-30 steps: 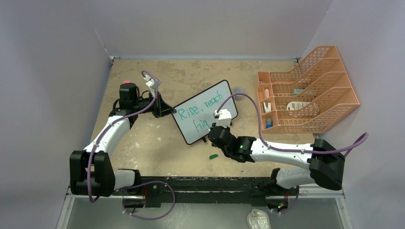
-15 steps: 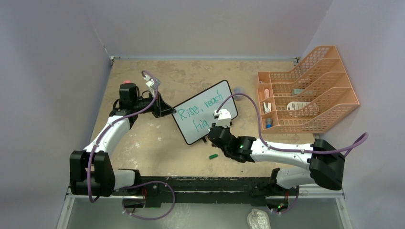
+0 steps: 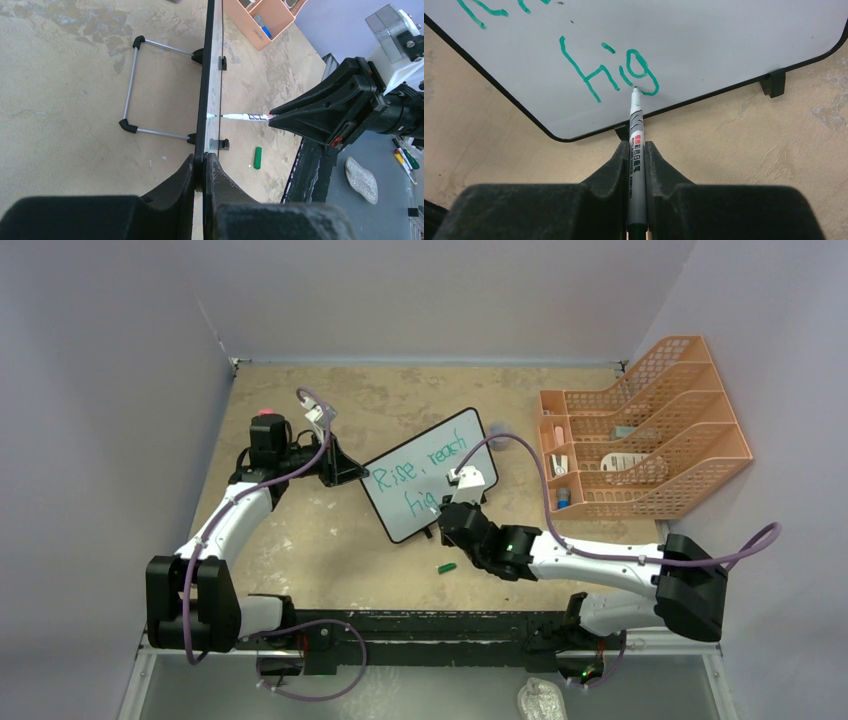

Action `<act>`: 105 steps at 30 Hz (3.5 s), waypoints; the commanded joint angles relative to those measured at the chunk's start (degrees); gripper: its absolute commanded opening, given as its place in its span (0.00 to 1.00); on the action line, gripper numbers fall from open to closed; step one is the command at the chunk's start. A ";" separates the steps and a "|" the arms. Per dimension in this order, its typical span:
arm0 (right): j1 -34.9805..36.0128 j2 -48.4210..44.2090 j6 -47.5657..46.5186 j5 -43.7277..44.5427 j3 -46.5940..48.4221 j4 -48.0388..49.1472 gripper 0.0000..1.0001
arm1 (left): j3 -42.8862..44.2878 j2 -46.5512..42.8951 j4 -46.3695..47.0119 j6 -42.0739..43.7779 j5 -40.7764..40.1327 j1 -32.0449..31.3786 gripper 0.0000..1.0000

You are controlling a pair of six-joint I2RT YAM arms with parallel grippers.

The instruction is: Write a sentence on the whiteboard

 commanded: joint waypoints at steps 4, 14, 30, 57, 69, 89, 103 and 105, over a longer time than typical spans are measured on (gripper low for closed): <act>-0.22 -4.63 -1.56 0.71 1.46 0.38 0.00 | 1.19 0.59 -0.74 2.21 -1.16 -0.45 0.00; -2.15 -4.76 -3.42 2.78 1.53 0.76 0.00 | 1.20 0.70 -0.85 2.28 -1.18 -0.42 0.00; -4.02 -4.02 -6.77 1.43 2.10 4.89 0.00 | 1.21 0.70 -0.90 2.30 -1.08 -0.43 0.00; -4.03 -1.56 -9.03 1.05 4.92 8.18 0.00 | 1.31 0.71 -0.87 2.30 -1.00 -0.43 0.00; -4.09 0.19 -8.64 1.42 4.86 7.76 0.00 | 1.29 0.70 -0.86 2.30 -0.91 -0.42 0.00; -4.08 -2.59 -2.49 0.84 -0.03 1.72 0.00 | 1.32 0.70 -0.87 2.30 -0.91 -0.51 0.00; -4.10 -2.84 -1.96 0.53 -0.10 0.83 0.00 | 1.30 0.70 -0.93 2.30 -1.13 -0.51 0.00; -4.11 -2.94 -1.96 0.61 0.03 0.69 0.00 | 1.35 0.71 -0.99 2.30 -1.15 -0.52 0.00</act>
